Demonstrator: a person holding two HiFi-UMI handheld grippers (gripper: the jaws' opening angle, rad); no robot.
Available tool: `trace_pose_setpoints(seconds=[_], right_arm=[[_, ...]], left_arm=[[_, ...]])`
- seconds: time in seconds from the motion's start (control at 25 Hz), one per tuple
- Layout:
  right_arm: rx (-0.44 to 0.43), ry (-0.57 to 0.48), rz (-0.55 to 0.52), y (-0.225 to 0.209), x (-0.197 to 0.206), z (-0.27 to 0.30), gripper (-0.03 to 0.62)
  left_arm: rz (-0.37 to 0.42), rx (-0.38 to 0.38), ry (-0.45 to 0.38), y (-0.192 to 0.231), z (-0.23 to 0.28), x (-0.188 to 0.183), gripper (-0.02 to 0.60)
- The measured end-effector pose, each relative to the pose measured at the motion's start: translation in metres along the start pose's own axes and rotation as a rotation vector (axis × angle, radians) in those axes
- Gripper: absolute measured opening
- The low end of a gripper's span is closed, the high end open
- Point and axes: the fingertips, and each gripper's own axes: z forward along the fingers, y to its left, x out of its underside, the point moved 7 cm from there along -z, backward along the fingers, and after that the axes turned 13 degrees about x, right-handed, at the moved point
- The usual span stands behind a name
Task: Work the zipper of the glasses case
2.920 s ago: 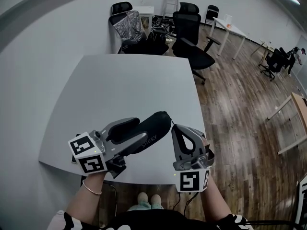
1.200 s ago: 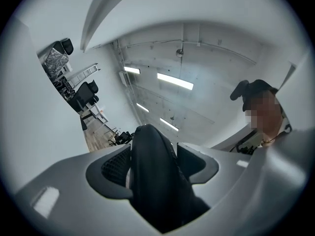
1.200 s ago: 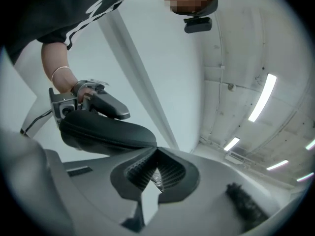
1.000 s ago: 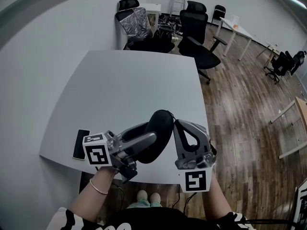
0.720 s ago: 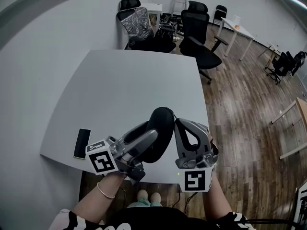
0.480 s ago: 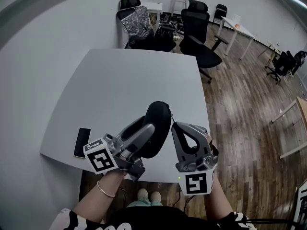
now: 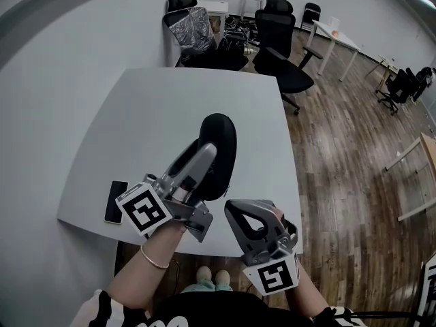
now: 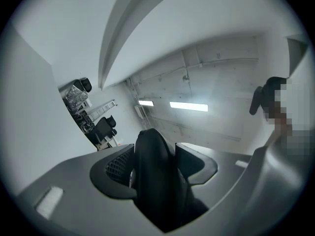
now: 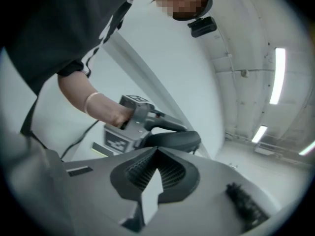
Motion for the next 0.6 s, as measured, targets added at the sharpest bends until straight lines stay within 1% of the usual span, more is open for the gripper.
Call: trace_pose_setpoints(seconds=[0.08, 0.12, 0.16, 0.2, 0.28, 0.32, 0.36, 0.4, 0.44, 0.48, 0.52, 0.6], right_arm=[[-0.103, -0.019, -0.053, 0.019, -0.005, -0.009, 0.005], [-0.126, -0.022, -0.080, 0.028, -0.006, -0.012, 0.005], [-0.113, -0.026, -0.093, 0.031, -0.006, -0.014, 0.005], [-0.062, -0.034, -0.085, 0.029, -0.005, -0.016, 0.005], [0.088, -0.059, -0.021, 0.009, -0.002, -0.018, 0.005], [0.144, -0.070, 0.020, -0.002, -0.002, -0.018, 0.006], [0.178, -0.075, 0.060, -0.012, -0.003, -0.016, 0.006], [0.198, -0.076, 0.098, -0.020, -0.004, -0.014, 0.011], [0.213, -0.075, 0.126, -0.025, -0.006, -0.011, 0.042], [0.225, -0.074, 0.139, -0.029, -0.008, -0.008, 0.091], [0.234, -0.075, 0.131, -0.031, -0.010, -0.005, 0.104], [0.240, -0.089, 0.056, -0.029, -0.013, 0.001, 0.106]], left_arm=[[-0.038, 0.021, -0.074, -0.003, 0.004, -0.002, 0.265], [-0.050, 0.038, -0.085, -0.005, 0.007, -0.002, 0.265], [-0.047, 0.054, -0.075, -0.008, 0.011, -0.003, 0.265], [-0.031, 0.067, -0.053, -0.012, 0.015, -0.003, 0.267], [-0.010, 0.094, -0.020, -0.018, 0.018, -0.003, 0.268], [-0.018, 0.109, -0.018, -0.021, 0.019, -0.003, 0.268], [-0.032, 0.121, -0.025, -0.023, 0.019, -0.005, 0.268], [-0.043, 0.132, -0.035, -0.026, 0.019, -0.008, 0.268], [-0.049, 0.141, -0.045, -0.028, 0.020, -0.010, 0.268], [-0.052, 0.152, -0.052, -0.031, 0.021, -0.012, 0.268], [-0.058, 0.163, -0.058, -0.034, 0.023, -0.014, 0.268], [-0.065, 0.183, -0.060, -0.039, 0.027, -0.015, 0.268]])
